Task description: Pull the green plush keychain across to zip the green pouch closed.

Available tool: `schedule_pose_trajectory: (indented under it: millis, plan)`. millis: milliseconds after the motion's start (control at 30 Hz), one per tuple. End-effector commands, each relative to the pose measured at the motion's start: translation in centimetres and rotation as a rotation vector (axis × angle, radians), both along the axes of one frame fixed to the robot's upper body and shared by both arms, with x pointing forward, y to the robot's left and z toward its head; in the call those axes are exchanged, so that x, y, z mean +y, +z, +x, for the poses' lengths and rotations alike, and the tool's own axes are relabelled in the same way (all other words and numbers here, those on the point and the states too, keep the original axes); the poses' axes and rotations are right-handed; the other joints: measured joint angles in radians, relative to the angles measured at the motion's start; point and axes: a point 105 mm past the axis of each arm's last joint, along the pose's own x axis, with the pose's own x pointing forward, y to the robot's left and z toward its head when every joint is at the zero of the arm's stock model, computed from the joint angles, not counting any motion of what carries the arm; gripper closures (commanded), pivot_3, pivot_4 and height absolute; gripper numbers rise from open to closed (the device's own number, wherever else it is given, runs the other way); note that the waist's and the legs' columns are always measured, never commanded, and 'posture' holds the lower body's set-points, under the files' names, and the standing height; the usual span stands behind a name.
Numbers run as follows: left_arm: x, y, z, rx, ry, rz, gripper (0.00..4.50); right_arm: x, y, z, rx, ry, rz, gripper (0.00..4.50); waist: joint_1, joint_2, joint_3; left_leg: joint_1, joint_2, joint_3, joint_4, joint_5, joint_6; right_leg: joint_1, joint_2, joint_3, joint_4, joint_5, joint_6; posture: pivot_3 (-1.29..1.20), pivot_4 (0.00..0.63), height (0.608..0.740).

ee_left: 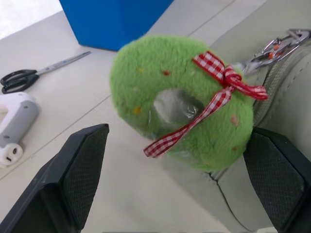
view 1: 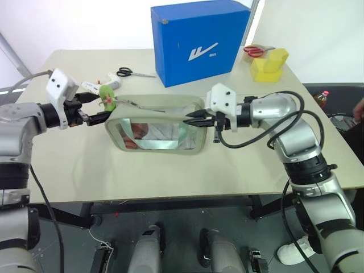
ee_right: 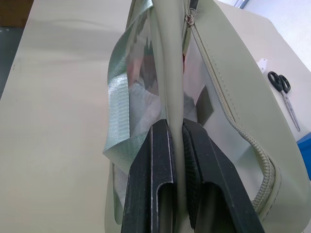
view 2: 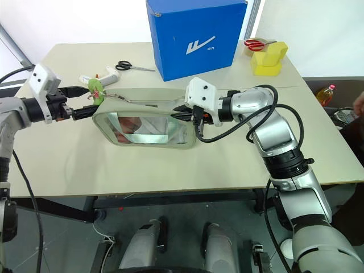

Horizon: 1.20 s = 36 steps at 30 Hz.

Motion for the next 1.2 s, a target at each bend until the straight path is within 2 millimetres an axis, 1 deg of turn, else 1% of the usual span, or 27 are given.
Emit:
schedule_pose_trajectory:
  millis: [33,67,133,200,333,400,467,567,633,767,867,933,1033,1100,1133,1200]
  plan:
    - [-0.5,2.4,-0.4,-0.067,-0.04,-0.006,1.97,0.8,1.3,-0.6,-0.052,0.033,0.021,4.5,0.0,0.0,0.0,0.0,0.0,0.0,0.0,0.0,0.0,0.0,0.0,0.0,0.0,0.0,0.0,0.0,0.15,0.74]
    - [-0.6,2.8,-0.5,-0.072,-0.048,-0.009,2.41,0.8,1.3,-0.6,-0.053,0.03,0.023,4.5,0.0,0.0,0.0,0.0,0.0,0.0,0.0,0.0,0.0,0.0,0.0,0.0,0.0,0.0,0.0,0.0,0.15,0.74]
    - [-0.9,3.3,-0.7,-0.078,-0.059,-0.008,3.5,0.8,1.3,-0.5,-0.059,0.025,0.025,4.5,0.0,0.0,0.0,0.0,0.0,0.0,0.0,0.0,0.0,0.0,0.0,0.0,0.0,0.0,0.0,0.0,0.15,0.74]
    - [-1.5,3.8,-0.8,-0.091,-0.083,0.002,4.46,0.8,1.4,-0.2,-0.063,0.01,0.03,4.5,0.0,0.0,0.0,0.0,0.0,0.0,0.0,0.0,0.0,0.0,0.0,0.0,0.0,0.0,0.0,0.0,0.15,0.74]
    - [-2.7,5.7,-1.4,-0.126,-0.136,-0.004,4.46,0.7,1.6,1.0,-0.068,-0.066,0.048,4.5,0.0,0.0,0.0,0.0,0.0,0.0,0.0,0.0,0.0,0.0,0.0,0.0,0.0,0.0,0.0,0.0,0.15,0.74]
    - [-3.7,6.7,-1.9,-0.141,-0.181,0.009,4.46,0.7,1.8,1.4,-0.077,-0.085,0.046,4.5,0.0,0.0,0.0,0.0,0.0,0.0,0.0,0.0,0.0,0.0,0.0,0.0,0.001,0.0,0.0,0.0,0.15,0.74]
    - [-4.7,6.9,-2.2,-0.149,-0.223,0.048,4.46,0.9,2.0,1.6,-0.078,-0.09,0.049,4.5,0.0,0.0,0.0,0.0,0.0,0.0,0.0,0.0,0.0,0.0,0.0,0.0,0.0,0.0,0.0,0.0,0.15,0.74]
    - [-5.7,6.2,-2.2,-0.146,-0.256,0.095,4.46,1.1,2.1,1.5,-0.076,-0.089,0.054,4.5,-0.001,0.0,0.0,0.0,0.0,0.0,0.0,0.0,0.0,0.0,0.0,0.0,0.0,0.0,0.0,0.0,0.15,0.74]
    - [-6.1,5.4,-1.8,-0.159,-0.251,0.157,4.46,1.1,2.2,1.4,-0.075,-0.086,0.055,4.5,-0.001,0.0,0.0,0.0,0.0,0.0,0.0,0.0,0.0,0.0,0.0,0.0,0.001,0.0,0.0,0.0,0.15,0.74]
    - [-6.3,3.9,-1.1,-0.17,-0.247,0.257,4.46,1.2,2.2,1.2,-0.073,-0.083,0.056,4.5,-0.001,0.0,0.0,0.0,0.0,0.0,0.0,0.0,0.0,0.0,0.0,0.0,0.001,0.0,0.0,0.0,0.15,0.74]
    - [-6.3,4.0,-0.5,-0.187,-0.234,0.257,4.46,1.2,2.1,1.1,-0.07,-0.083,0.055,4.5,0.001,0.0,0.0,0.0,0.0,0.0,0.0,0.0,0.0,0.0,0.0,0.0,0.001,0.0,0.0,0.0,0.15,0.74]
    - [-6.5,4.2,-0.7,-0.18,-0.252,0.244,4.46,1.1,2.1,1.1,-0.071,-0.084,0.053,4.5,0.001,0.0,0.0,0.0,0.0,0.0,0.001,0.0,0.0,0.001,0.0,0.0,0.001,0.0,0.0,0.0,0.15,0.74]
    - [-6.1,4.5,-0.5,-0.193,-0.234,0.259,3.46,1.1,1.9,1.1,-0.072,-0.085,0.051,4.5,0.0,0.0,0.0,0.0,0.0,0.0,0.001,0.0,0.0,0.0,0.0,0.0,0.001,0.0,0.0,0.0,0.15,0.74]
    - [-5.5,4.6,-0.5,-0.188,-0.213,0.273,2.58,1.1,1.9,1.1,-0.074,-0.085,0.048,4.5,0.0,0.0,0.0,0.0,0.0,0.0,0.001,0.0,0.0,0.0,0.0,0.0,0.001,0.0,0.0,0.0,0.15,0.74]
    - [-5.2,4.8,-0.8,-0.179,-0.215,0.271,2.06,1.0,1.9,1.2,-0.075,-0.086,0.048,4.5,-0.001,0.0,0.0,0.0,0.0,0.0,0.001,0.0,0.0,0.0,0.0,0.0,0.001,0.0,0.0,0.0,0.15,0.74]
    - [-4.6,5.2,-1.5,-0.164,-0.219,0.271,2.06,0.9,2.0,1.1,-0.076,-0.087,0.048,4.5,-0.001,0.0,0.0,0.0,0.0,0.0,0.001,0.0,0.0,0.0,0.0,0.0,0.002,0.0,0.0,0.0,0.15,0.74]
